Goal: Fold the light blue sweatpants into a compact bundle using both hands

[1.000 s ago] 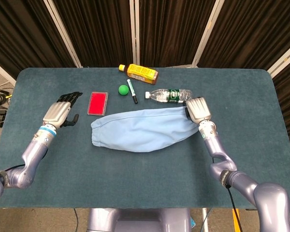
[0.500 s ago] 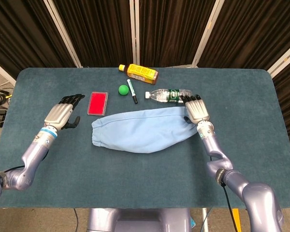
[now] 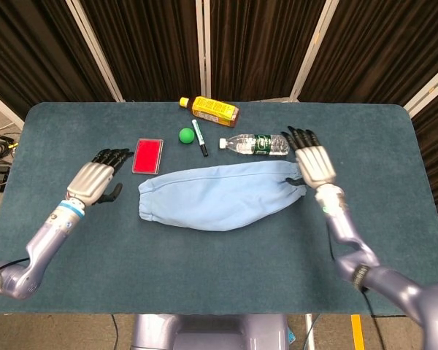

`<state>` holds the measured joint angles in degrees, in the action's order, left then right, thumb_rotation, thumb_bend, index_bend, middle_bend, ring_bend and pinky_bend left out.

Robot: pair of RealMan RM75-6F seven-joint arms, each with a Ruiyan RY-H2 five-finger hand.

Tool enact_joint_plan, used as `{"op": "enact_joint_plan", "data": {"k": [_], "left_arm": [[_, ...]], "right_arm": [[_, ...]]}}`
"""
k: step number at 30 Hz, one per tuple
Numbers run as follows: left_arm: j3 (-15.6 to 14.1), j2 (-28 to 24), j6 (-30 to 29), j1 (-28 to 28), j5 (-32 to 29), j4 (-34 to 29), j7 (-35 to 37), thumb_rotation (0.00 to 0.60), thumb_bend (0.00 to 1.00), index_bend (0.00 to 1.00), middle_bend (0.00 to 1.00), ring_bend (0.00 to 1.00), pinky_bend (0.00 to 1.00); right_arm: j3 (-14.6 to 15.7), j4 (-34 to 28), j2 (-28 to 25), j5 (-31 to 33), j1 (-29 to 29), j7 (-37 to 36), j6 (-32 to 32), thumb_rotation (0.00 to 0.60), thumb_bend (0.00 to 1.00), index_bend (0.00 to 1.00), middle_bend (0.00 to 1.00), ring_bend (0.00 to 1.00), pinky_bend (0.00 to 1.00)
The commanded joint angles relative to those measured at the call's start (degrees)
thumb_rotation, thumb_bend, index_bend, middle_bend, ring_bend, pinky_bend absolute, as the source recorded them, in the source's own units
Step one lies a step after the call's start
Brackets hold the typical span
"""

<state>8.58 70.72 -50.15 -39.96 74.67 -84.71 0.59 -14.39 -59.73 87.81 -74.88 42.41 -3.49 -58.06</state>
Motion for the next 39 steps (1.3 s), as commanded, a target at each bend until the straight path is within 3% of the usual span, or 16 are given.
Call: {"op": "enact_joint_plan", "data": {"k": [1, 8, 11, 15, 18, 22, 25, 30, 34, 39], "left_arm": [[-4.8, -1.9, -6.0, 1.8, 12.6, 0.6, 3.9, 0.6, 0.62, 0.0, 0.0, 0.0, 0.0], [-9.2, 1.5, -9.3, 0.8, 22.8, 7.1, 6.1, 0.6, 0.6, 0.0, 0.0, 0.0, 0.0], [-9.9, 3.5, -9.8, 0.2, 24.4, 10.1, 7.1, 0.6, 0.47, 0.0, 0.0, 0.0, 0.0], [-11.3, 7.2, -10.3, -1.0, 27.0, 16.3, 8.8, 0.6, 0.21, 0.0, 0.0, 0.0, 0.0], [-12.3, 10.1, -12.7, -1.3, 29.2, 21.6, 10.6, 0.6, 0.13, 0.0, 0.0, 0.0, 0.0], [-13.4, 14.0, -17.0, -1.0, 31.3, 29.4, 14.5, 0.6, 0.13, 0.03, 0.0, 0.0, 0.0], [-14.6, 18.0, -21.7, -0.3, 33.1, 38.5, 18.5, 0.6, 0.13, 0.1, 0.0, 0.0, 0.0], [-15.9, 23.9, -26.0, 0.5, 33.7, 50.8, 24.7, 0.6, 0.13, 0.13, 0.0, 0.0, 0.0], [-16.4, 27.8, -27.3, 0.6, 33.5, 57.1, 27.4, 0.6, 0.12, 0.22, 0.0, 0.0, 0.04], [-16.9, 31.7, -27.7, 0.5, 32.9, 63.2, 30.2, 0.6, 0.11, 0.24, 0.0, 0.0, 0.05]], "right_arm": [[4.6, -15.4, -14.3, -4.6, -9.8, 0.8, -9.5, 0.6, 0.0, 0.0, 0.0, 0.0, 0.0], [7.8, -24.5, -20.7, -5.0, -17.8, 3.6, -16.5, 0.6, 0.0, 0.0, 0.0, 0.0, 0.0], [8.6, -26.1, -20.8, -5.3, -20.1, 4.0, -19.0, 0.6, 0.0, 0.0, 0.0, 0.0, 0.0], [10.1, -28.6, -20.9, -5.8, -23.6, 3.5, -22.1, 0.6, 0.0, 0.0, 0.0, 0.0, 0.0], [10.8, -29.4, -20.7, -6.5, -25.2, 4.1, -23.6, 0.6, 0.0, 0.0, 0.0, 0.0, 0.0], [11.6, -30.0, -20.3, -7.5, -27.0, 5.1, -25.3, 0.6, 0.0, 0.0, 0.0, 0.0, 0.0], [12.6, -30.9, -20.3, -8.9, -28.4, 5.7, -26.5, 0.6, 0.0, 0.0, 0.0, 0.0, 0.0], [13.9, -31.5, -19.9, -11.3, -30.0, 7.5, -27.9, 0.6, 0.0, 0.0, 0.0, 0.0, 0.0], [14.1, -31.9, -19.7, -12.6, -30.9, 8.1, -29.0, 0.6, 0.0, 0.0, 0.0, 0.0, 0.0], [13.7, -32.3, -20.0, -13.0, -31.4, 8.2, -29.1, 0.6, 0.0, 0.0, 0.0, 0.0, 0.0]]}}
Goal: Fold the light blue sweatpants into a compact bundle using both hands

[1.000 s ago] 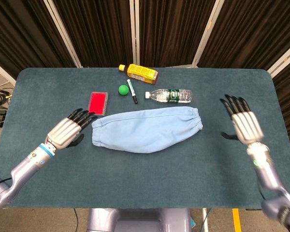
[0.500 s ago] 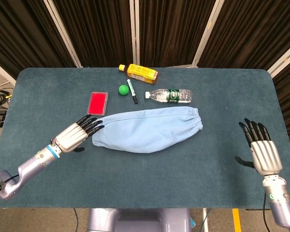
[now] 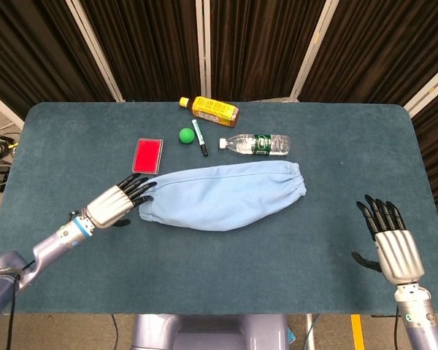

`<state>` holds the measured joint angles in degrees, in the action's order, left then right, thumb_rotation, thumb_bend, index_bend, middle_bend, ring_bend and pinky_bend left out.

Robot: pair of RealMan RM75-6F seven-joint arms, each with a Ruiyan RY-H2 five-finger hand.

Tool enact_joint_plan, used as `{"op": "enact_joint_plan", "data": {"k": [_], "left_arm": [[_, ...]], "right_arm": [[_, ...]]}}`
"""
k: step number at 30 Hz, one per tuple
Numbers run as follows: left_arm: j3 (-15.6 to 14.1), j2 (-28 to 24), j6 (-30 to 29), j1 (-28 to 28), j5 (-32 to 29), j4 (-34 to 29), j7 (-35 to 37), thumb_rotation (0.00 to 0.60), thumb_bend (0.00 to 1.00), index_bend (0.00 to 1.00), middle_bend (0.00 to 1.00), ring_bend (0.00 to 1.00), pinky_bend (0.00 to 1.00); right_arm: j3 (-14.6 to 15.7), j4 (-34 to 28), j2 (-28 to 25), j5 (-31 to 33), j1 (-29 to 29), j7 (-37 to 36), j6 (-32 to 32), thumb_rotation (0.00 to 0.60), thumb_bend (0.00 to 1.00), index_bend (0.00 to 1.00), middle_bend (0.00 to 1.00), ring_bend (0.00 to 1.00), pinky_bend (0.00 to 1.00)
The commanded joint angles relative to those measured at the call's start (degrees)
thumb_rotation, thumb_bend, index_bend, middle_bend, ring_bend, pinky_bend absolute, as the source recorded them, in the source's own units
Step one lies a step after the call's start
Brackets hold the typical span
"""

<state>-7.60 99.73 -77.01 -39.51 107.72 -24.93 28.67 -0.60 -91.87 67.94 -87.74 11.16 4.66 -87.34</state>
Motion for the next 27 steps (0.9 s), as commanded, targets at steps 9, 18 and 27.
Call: {"op": "enact_joint_plan", "data": {"k": [9, 18, 27], "left_arm": [[-1.4, 6.7, 1.5, -1.3, -1.4, 8.3, 3.1, 0.6, 0.11, 0.19, 0.0, 0.0, 0.06], [-1.9, 9.1, 3.4, -2.8, -2.3, 9.9, 2.1, 0.6, 0.11, 0.16, 0.0, 0.0, 0.1], [-2.2, 10.4, 6.5, -4.1, -3.2, 9.9, 1.1, 0.6, 0.24, 0.14, 0.0, 0.0, 0.09]], "right_arm": [[-0.8, -0.3, -0.2, -0.5, -0.6, 0.0, 0.4, 0.6, 0.0, 0.0, 0.0, 0.0, 0.0], [-1.6, -0.3, -0.4, -0.1, -0.8, -0.9, 1.2, 0.6, 0.0, 0.0, 0.0, 0.0, 0.0], [-2.2, -0.5, -0.8, -0.1, -1.1, -2.0, 1.1, 0.6, 0.0, 0.0, 0.0, 0.0, 0.0]]}}
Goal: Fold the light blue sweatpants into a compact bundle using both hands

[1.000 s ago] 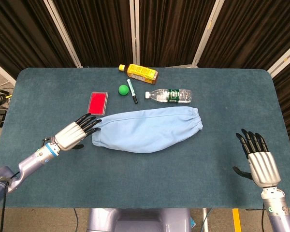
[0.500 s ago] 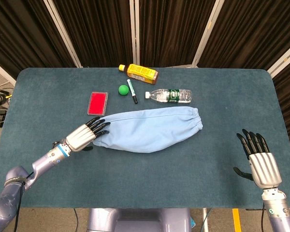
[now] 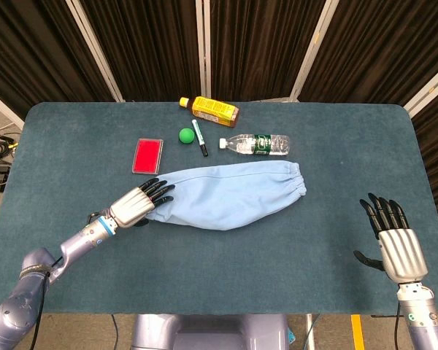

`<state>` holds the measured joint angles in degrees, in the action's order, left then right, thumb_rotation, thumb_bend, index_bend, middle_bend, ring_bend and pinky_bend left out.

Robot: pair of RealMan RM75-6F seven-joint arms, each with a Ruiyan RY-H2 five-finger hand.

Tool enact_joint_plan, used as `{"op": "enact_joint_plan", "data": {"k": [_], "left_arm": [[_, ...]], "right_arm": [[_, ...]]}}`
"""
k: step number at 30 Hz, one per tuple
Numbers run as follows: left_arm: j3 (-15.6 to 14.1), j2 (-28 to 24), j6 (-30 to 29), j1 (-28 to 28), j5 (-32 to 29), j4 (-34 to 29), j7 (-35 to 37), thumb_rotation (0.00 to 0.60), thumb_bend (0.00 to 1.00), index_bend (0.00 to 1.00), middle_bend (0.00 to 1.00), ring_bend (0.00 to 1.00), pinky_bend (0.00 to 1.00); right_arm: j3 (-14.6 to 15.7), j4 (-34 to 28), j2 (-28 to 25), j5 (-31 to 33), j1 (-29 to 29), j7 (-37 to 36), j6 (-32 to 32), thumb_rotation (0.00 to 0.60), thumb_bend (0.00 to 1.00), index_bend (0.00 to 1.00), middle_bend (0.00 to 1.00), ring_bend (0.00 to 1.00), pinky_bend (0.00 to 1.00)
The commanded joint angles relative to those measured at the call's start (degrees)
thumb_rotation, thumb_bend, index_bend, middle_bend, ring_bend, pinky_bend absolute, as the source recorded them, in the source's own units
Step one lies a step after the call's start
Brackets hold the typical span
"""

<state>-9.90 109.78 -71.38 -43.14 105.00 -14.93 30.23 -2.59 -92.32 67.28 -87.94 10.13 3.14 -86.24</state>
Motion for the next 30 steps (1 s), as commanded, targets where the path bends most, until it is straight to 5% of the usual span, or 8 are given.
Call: {"op": "enact_joint_plan", "data": {"k": [1, 15, 22, 30], "left_arm": [[0.1, 0.5, 1.2, -0.6, -0.6, -0.1, -0.6, 0.6, 0.25, 0.14, 0.0, 0.0, 0.09], [0.7, 1.4, 1.9, -1.8, -2.7, -1.3, -1.5, 0.6, 0.73, 0.32, 0.02, 0.07, 0.16], [1.1, 0.8, 1.9, -1.8, -3.7, -2.3, -1.6, 0.6, 0.81, 0.51, 0.21, 0.25, 0.36], [0.7, -1.7, -0.5, -0.7, -3.7, -3.3, -0.9, 0.6, 0.9, 0.56, 0.28, 0.32, 0.43]], "right_arm": [[-0.3, -0.1, -0.2, 0.1, -0.1, -0.6, 0.0, 0.6, 0.0, 0.0, 0.0, 0.0, 0.0], [-0.9, -0.1, -0.5, -0.2, -0.5, -1.5, 0.2, 0.6, 0.0, 0.0, 0.0, 0.0, 0.0], [-1.1, -0.2, -0.6, -0.5, -0.7, -1.5, 0.1, 0.6, 0.0, 0.0, 0.0, 0.0, 0.0], [-1.2, -0.3, -0.6, -0.9, -0.9, -1.3, 0.0, 0.6, 0.0, 0.0, 0.0, 0.0, 0.0]]}}
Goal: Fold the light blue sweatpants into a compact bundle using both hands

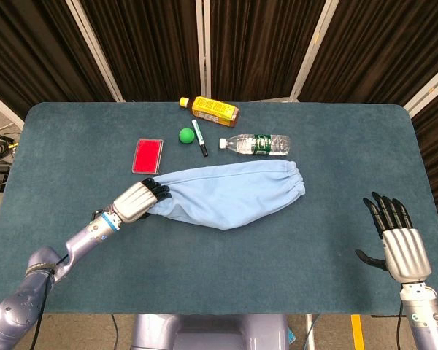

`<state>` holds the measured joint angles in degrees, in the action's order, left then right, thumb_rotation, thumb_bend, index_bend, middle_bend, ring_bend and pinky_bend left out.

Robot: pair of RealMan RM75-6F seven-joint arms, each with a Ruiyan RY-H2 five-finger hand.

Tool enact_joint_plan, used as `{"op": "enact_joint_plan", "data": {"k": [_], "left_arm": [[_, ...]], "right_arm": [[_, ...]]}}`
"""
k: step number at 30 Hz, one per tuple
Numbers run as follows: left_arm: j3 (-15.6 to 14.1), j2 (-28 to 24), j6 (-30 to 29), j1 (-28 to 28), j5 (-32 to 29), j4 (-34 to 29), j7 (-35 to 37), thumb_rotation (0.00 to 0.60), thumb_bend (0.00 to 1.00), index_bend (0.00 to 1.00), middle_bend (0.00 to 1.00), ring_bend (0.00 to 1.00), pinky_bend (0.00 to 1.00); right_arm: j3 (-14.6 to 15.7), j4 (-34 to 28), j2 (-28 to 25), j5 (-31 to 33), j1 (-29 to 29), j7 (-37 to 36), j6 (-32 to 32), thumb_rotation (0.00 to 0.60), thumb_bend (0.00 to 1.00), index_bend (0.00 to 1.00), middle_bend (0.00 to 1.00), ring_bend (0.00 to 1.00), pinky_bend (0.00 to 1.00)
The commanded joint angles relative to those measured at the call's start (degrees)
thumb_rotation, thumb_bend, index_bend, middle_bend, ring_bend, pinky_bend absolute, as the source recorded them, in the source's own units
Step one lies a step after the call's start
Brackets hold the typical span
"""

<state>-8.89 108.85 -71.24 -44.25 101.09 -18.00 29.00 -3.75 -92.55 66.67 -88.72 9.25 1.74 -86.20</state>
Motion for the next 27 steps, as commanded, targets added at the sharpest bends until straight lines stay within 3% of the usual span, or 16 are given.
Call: {"op": "enact_joint_plan", "data": {"k": [1, 5, 17, 27], "left_arm": [[-0.6, -1.4, -1.2, 0.7, 0.3, -0.4, 0.7, 0.6, 0.91, 0.57, 0.28, 0.32, 0.43], [-3.7, -6.1, -4.8, 3.4, 2.7, -1.4, 1.7, 0.6, 0.91, 0.57, 0.28, 0.32, 0.43], [-8.6, -18.8, -16.0, 14.2, 5.1, -3.8, 2.0, 0.6, 0.91, 0.56, 0.28, 0.32, 0.43], [-10.4, -26.0, -22.7, 24.4, 4.8, -3.0, 4.6, 0.6, 0.91, 0.56, 0.28, 0.32, 0.43]], "right_arm": [[0.0, -0.1, 0.0, -0.2, -0.1, 0.1, -0.1, 0.6, 0.0, 0.0, 0.0, 0.0, 0.0], [0.0, -0.3, 0.0, -0.6, -0.2, 0.4, -0.2, 0.6, 0.0, 0.0, 0.0, 0.0, 0.0], [0.3, -1.2, -0.2, -2.1, -0.6, 0.8, -0.9, 0.6, 0.0, 0.0, 0.0, 0.0, 0.0], [0.6, -2.3, -0.9, -3.3, -1.1, 0.3, -1.6, 0.6, 0.0, 0.0, 0.0, 0.0, 0.0]]}}
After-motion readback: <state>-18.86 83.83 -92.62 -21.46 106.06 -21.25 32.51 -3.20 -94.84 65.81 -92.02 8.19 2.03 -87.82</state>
